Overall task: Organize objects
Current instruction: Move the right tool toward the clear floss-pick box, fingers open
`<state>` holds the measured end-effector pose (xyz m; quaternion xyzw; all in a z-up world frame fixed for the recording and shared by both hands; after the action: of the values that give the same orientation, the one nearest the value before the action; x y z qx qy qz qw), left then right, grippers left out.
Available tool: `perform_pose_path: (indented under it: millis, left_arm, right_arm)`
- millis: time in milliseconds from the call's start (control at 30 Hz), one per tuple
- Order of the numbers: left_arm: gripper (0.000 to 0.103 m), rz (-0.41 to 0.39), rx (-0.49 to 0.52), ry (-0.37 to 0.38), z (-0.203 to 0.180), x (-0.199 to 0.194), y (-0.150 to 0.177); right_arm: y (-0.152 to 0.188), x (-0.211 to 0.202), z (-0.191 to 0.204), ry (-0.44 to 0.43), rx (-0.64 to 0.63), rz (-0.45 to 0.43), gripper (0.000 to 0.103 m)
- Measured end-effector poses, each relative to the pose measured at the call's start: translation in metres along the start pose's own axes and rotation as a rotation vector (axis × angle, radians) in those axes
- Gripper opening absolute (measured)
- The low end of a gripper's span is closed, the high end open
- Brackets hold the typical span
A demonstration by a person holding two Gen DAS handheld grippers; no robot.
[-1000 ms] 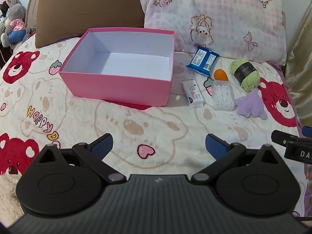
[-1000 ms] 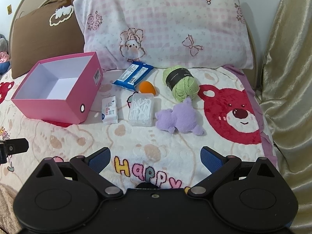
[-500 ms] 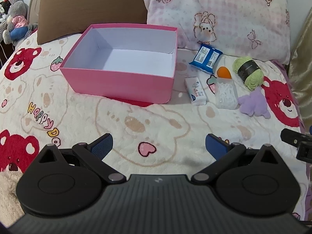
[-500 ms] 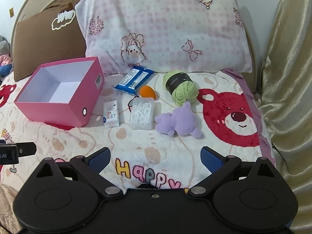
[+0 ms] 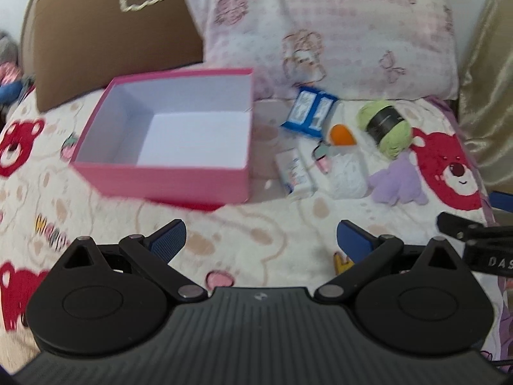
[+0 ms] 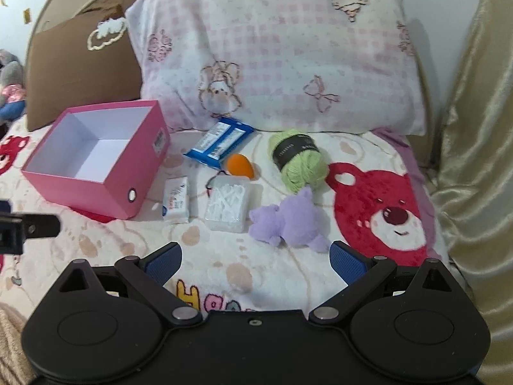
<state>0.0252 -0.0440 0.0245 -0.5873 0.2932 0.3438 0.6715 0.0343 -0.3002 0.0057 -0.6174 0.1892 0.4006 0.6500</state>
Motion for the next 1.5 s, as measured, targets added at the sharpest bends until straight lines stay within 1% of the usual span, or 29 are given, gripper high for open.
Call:
perform_pose_path:
  millis: [100, 267, 367, 433, 600, 633, 667, 700, 733, 767, 833, 933, 967, 1000, 1067, 1100, 1133, 1167, 1200, 1300, 1400, 1500]
  left_arm:
    - [0.102, -0.011, 0.023, 0.023, -0.015, 0.002, -0.013]
    - [0.101, -0.016, 0.021, 0.088, -0.035, 0.008, -0.025]
    - [0.101, -0.017, 0.031, 0.104, -0.045, 0.016, -0.029]
    - [0.101, -0.021, 0.035, 0.112, -0.051, 0.021, -0.03]
    - [0.101, -0.047, 0.049, 0.108, -0.063, 0.04, -0.033]
    - [0.101, -0.053, 0.054, 0.107, -0.065, 0.044, -0.034]
    - [0.101, -0.057, 0.058, 0.102, -0.067, 0.048, -0.035]
    - [0.101, -0.063, 0.064, 0.1, -0.07, 0.051, -0.036]
    - [0.101, -0.064, 0.069, 0.1, -0.072, 0.054, -0.037]
    - [0.102, -0.066, 0.071, 0.104, -0.073, 0.056, -0.039]
    - [0.102, -0.069, 0.075, 0.128, -0.076, 0.059, -0.041]
    - [0.102, -0.08, 0.076, 0.152, -0.081, 0.063, -0.045]
    - [0.102, -0.083, 0.077, 0.157, -0.082, 0.065, -0.047]
    - [0.102, -0.085, 0.08, 0.162, -0.084, 0.069, -0.049]
    - [0.102, -0.075, 0.073, 0.176, -0.086, 0.079, -0.053]
    - [0.102, -0.069, 0.064, 0.187, -0.086, 0.084, -0.054]
    - [0.102, -0.062, 0.056, 0.197, -0.086, 0.089, -0.055]
    - [0.102, -0.053, 0.052, 0.207, -0.087, 0.095, -0.055]
    - [0.102, -0.041, 0.05, 0.211, -0.088, 0.101, -0.055]
    - [0.101, -0.037, 0.061, 0.204, -0.095, 0.117, -0.053]
    - [0.101, -0.049, 0.039, 0.22, -0.096, 0.128, -0.051]
    - [0.101, -0.042, 0.007, 0.201, -0.095, 0.14, -0.047]
  right_arm:
    - [-0.005, 0.002, -0.001, -0.032, -0.06, -0.003, 0.1]
    - [-0.005, 0.011, -0.003, -0.108, -0.133, -0.007, 0.1]
    - [-0.004, 0.02, -0.007, -0.143, -0.14, -0.017, 0.1]
    - [-0.001, 0.024, -0.009, -0.169, -0.159, -0.062, 0.099]
    - [0.006, 0.037, -0.012, -0.167, -0.234, -0.186, 0.099]
    - [0.007, 0.042, -0.014, -0.182, -0.241, -0.205, 0.099]
    - [0.007, 0.044, -0.016, -0.219, -0.248, -0.21, 0.098]
    - [0.007, 0.047, -0.018, -0.257, -0.263, -0.206, 0.093]
    - [0.006, 0.05, -0.018, -0.278, -0.286, -0.192, 0.086]
    - [0.004, 0.053, -0.017, -0.291, -0.311, -0.176, 0.085]
    - [0.003, 0.055, -0.017, -0.307, -0.325, -0.175, 0.085]
    - [-0.002, 0.065, -0.021, -0.305, -0.287, -0.167, 0.087]
    - [-0.002, 0.072, -0.023, -0.297, -0.273, -0.15, 0.087]
    - [-0.002, 0.079, -0.024, -0.285, -0.272, -0.126, 0.087]
    - [-0.001, 0.098, -0.028, -0.271, -0.268, -0.04, 0.087]
    - [-0.001, 0.104, -0.03, -0.278, -0.248, -0.009, 0.087]
    - [0.0, 0.109, -0.034, -0.304, -0.22, 0.008, 0.087]
    - [0.001, 0.112, -0.036, -0.332, -0.196, 0.008, 0.087]
    - [0.002, 0.113, -0.036, -0.342, -0.184, 0.007, 0.087]
    - [0.002, 0.119, -0.029, -0.348, -0.219, 0.025, 0.087]
    - [0.001, 0.131, -0.026, -0.313, -0.213, 0.057, 0.086]
    - [0.0, 0.139, -0.026, -0.283, -0.192, 0.049, 0.08]
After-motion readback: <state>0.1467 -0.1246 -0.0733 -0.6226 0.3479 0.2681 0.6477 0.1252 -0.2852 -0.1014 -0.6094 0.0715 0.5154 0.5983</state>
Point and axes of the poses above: each gripper's, at about its wrist camera, not at the fingertips, and x roughly the way its jaws point, z to its left, y to its underside, the point moved 1 cm from there along x, roughly the way its jaws point, and after that the axes turned 12 degrees about -y, right-handed, at the moved point
